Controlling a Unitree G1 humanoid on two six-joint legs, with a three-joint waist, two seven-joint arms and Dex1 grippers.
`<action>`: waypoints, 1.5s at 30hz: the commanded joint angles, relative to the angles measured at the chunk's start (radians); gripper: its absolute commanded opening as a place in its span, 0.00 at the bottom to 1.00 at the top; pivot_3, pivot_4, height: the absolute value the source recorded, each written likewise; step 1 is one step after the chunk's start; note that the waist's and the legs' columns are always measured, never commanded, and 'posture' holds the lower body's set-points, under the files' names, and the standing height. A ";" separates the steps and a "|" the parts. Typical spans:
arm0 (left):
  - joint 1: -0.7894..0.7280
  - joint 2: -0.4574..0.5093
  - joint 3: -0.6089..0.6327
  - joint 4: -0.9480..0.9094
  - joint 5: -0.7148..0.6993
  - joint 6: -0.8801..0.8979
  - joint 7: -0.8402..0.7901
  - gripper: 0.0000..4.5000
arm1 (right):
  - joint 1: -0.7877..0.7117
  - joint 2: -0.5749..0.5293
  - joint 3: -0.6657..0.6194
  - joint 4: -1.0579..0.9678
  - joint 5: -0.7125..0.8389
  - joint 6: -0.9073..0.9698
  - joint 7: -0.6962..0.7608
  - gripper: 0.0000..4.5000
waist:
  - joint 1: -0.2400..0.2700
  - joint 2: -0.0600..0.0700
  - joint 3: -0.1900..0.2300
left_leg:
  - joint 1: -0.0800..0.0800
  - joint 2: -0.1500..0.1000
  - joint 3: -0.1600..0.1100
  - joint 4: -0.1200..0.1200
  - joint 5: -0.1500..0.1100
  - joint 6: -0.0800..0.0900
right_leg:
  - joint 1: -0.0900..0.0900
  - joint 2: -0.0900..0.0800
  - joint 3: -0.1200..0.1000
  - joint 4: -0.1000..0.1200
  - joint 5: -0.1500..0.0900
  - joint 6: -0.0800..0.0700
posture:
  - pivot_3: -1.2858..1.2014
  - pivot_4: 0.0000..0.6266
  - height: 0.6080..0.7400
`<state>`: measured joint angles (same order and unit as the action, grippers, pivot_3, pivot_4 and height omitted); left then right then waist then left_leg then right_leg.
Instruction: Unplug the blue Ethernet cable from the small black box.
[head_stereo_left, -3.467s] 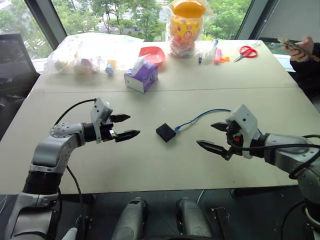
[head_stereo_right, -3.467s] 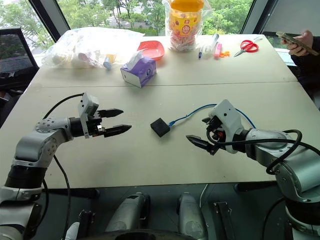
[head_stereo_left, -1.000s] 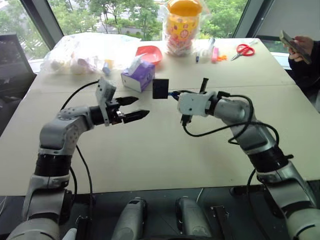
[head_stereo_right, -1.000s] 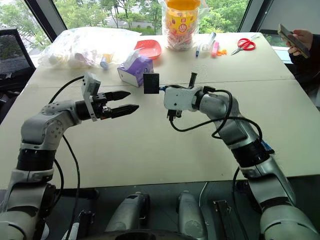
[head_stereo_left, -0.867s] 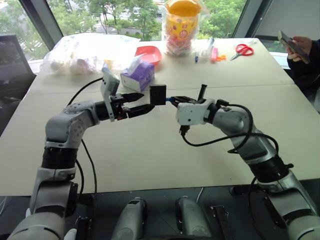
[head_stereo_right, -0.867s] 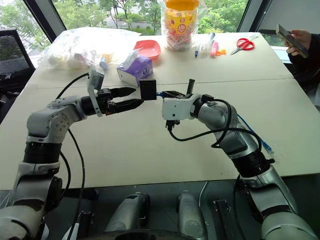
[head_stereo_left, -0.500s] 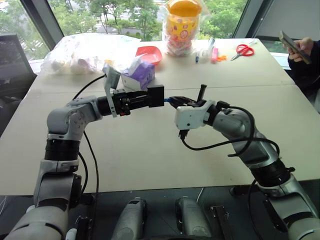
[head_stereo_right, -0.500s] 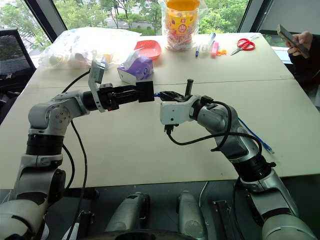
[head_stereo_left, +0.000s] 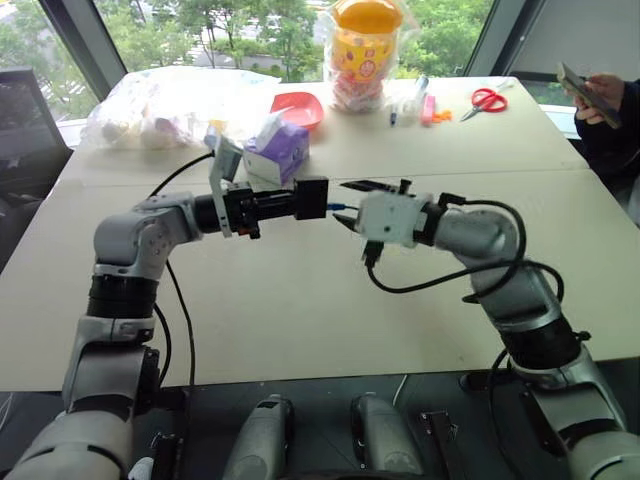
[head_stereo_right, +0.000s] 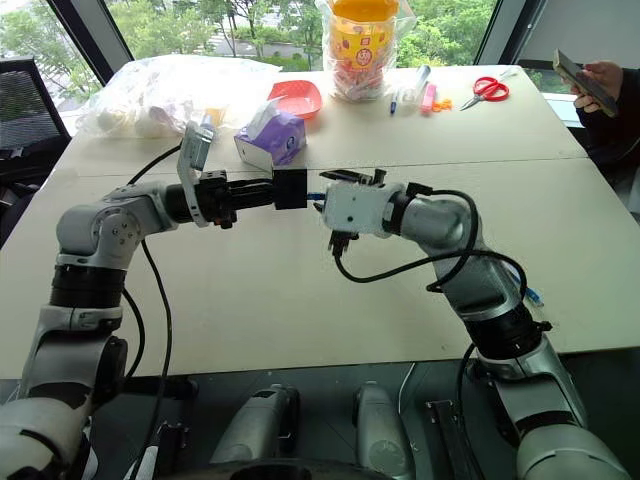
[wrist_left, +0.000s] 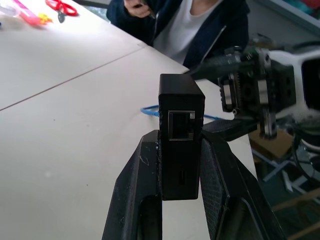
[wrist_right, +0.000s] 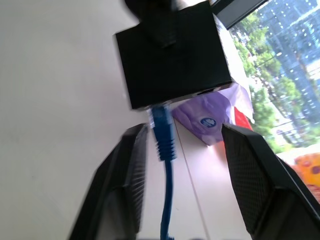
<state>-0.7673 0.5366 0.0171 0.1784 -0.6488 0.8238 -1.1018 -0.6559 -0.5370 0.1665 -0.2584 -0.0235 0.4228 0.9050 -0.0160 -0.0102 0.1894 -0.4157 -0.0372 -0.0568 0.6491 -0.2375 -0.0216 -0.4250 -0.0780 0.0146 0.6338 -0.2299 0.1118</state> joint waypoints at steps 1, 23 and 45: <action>-0.045 0.037 0.008 -0.018 -0.020 -0.008 -0.082 0.10 | -0.077 -0.014 -0.121 -0.016 0.291 0.341 0.136 0.94 | 0.001 0.000 0.000 | 0.000 0.000 0.000 0.000 0.000 0.000 | 0.000 0.000 0.000 0.000 0.000 0.000 | 0.52 0.24 1.00; -0.048 0.045 0.006 -0.039 -0.023 -0.002 -0.162 0.10 | -0.281 0.035 -0.176 0.181 0.668 0.882 0.028 0.55 | 0.000 0.000 0.000 | 0.000 0.000 0.000 -0.001 0.000 0.000 | 0.000 -0.001 0.000 0.000 0.000 0.000 | 0.52 0.24 1.00; -0.017 0.072 0.007 -0.085 -0.046 0.028 -0.206 0.10 | -0.298 -0.026 -0.117 0.195 0.731 0.890 0.070 0.16 | -0.001 0.000 0.000 | -0.001 0.000 0.000 -0.001 0.000 0.000 | -0.001 -0.001 0.000 0.000 0.000 0.000 | 0.52 0.24 1.00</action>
<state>-0.7857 0.5917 0.0177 0.1326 -0.6697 0.8462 -1.2874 -0.9160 -0.5473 0.0759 -0.0531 0.6835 1.2964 0.9739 -0.0167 -0.0102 0.1895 -0.4163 -0.0373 -0.0567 0.6483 -0.2378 -0.0214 -0.4260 -0.0788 0.0145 0.6336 -0.2299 0.1119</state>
